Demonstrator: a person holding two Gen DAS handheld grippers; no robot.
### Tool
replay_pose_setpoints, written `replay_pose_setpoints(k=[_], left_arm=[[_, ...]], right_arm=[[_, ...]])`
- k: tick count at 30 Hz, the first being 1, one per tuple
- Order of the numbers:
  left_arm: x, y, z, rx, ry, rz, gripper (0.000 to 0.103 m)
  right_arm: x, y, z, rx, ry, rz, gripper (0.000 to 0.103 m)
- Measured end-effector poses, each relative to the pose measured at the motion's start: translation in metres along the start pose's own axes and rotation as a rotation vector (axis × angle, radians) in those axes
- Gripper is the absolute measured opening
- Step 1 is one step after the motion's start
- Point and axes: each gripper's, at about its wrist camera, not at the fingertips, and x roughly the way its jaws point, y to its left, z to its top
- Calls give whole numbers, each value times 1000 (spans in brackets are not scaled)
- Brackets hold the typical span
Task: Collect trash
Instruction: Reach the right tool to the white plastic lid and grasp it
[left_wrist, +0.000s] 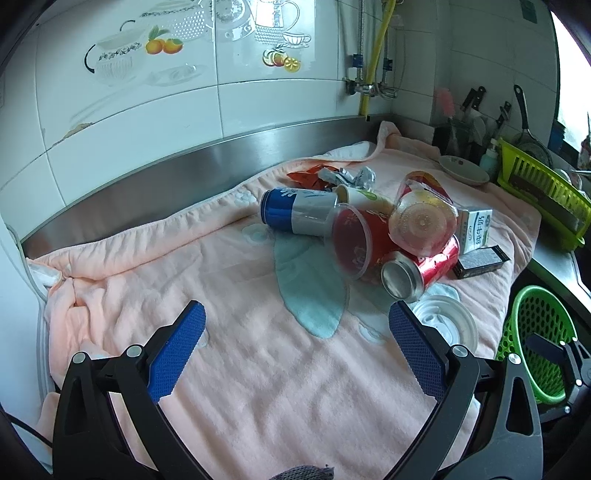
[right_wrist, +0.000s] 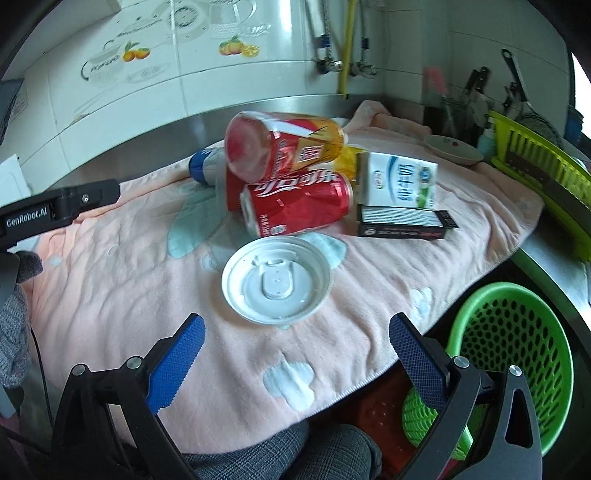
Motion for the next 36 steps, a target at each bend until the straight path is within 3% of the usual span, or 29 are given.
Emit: replay_pose_setpoints(k=[18,27,36], left_arm=[[22,8,14,-24,26,1,98],[27,5,26,-16,27,-8,98],[25,-10,35,5,18,-54,98]], right_arm=[[69,10,19,-93,109,36,97],[83,12,23,-91,120,33,97],[79,6,24,-56,104,50,90]])
